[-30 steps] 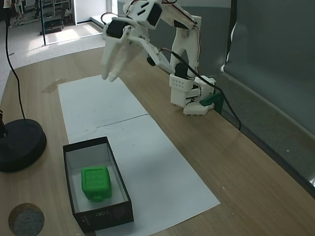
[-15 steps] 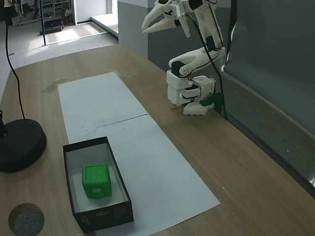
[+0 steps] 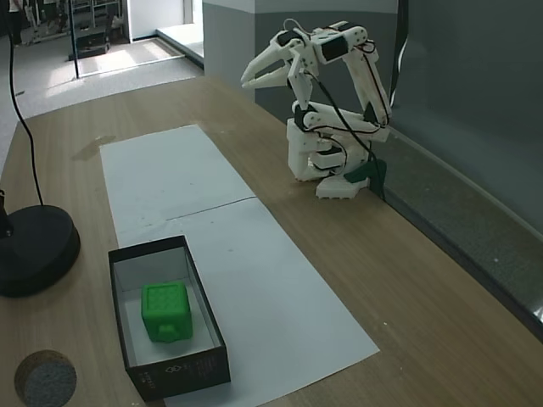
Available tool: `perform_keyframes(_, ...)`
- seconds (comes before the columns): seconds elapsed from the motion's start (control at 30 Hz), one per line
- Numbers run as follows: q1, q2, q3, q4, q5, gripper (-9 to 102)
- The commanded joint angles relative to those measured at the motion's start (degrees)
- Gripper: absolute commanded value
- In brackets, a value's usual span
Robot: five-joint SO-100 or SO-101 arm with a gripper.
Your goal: Grab a green square and put it in the box.
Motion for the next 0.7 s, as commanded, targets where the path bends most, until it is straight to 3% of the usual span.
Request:
perform_keyframes(0.0,0.53,1.05,3.08,-4.48,-0.09,0)
perform_keyframes(0.33,0.18,1.05,26.81,-20.3,0.53,0)
perform_keyframes(0.47,0.18,1.14,35.77,-23.64,2.11,0)
perform_keyframes(0.67,-3.25,1.05,37.62,-23.47,7.12,0)
